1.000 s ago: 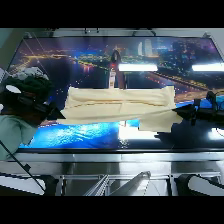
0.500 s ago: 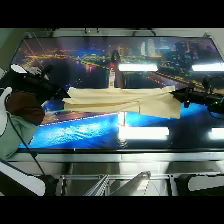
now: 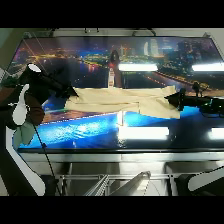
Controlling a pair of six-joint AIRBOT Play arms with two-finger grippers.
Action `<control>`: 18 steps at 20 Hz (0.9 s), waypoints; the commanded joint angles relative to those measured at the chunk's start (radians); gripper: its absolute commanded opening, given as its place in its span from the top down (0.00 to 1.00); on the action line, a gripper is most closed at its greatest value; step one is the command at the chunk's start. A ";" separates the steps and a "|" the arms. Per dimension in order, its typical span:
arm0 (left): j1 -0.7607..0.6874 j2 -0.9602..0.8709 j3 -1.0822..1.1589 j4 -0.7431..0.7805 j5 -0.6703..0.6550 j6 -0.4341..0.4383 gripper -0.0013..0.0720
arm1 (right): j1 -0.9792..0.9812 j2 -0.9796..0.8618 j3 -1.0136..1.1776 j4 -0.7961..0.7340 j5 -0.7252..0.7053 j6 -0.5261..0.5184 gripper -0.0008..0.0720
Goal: Fold the shirts.
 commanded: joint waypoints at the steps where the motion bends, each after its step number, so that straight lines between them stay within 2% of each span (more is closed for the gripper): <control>1: 0.008 -0.022 0.118 0.000 -0.069 -0.002 0.66 | -0.031 0.016 0.082 -0.141 0.081 -0.003 0.75; 4: 0.042 -0.015 0.174 -0.001 -0.148 -0.054 0.66 | -0.076 0.072 0.172 -0.251 0.110 -0.003 0.36; 6: 0.081 0.014 0.126 -0.002 -0.150 -0.098 0.66 | -0.099 0.106 0.214 -0.378 0.083 -0.005 0.21; 7: 0.098 0.029 0.094 -0.006 -0.142 -0.100 0.66 | -0.101 0.115 0.216 -0.451 0.065 0.010 0.03; 10: 0.108 0.068 0.027 -0.012 -0.123 -0.098 0.66 | -0.082 0.082 0.204 -0.543 0.066 0.082 0.03; 16: 0.010 0.107 0.026 -0.011 -0.063 -0.068 0.67 | 0.058 -0.025 0.204 -0.439 0.079 0.076 0.03; 17: -0.011 0.107 0.026 -0.011 -0.060 -0.054 0.67 | 0.084 -0.035 0.206 -0.438 0.079 0.077 0.06; 18: -0.039 0.107 0.026 -0.010 -0.056 -0.049 0.67 | 0.104 -0.037 0.209 -0.436 0.068 0.076 0.20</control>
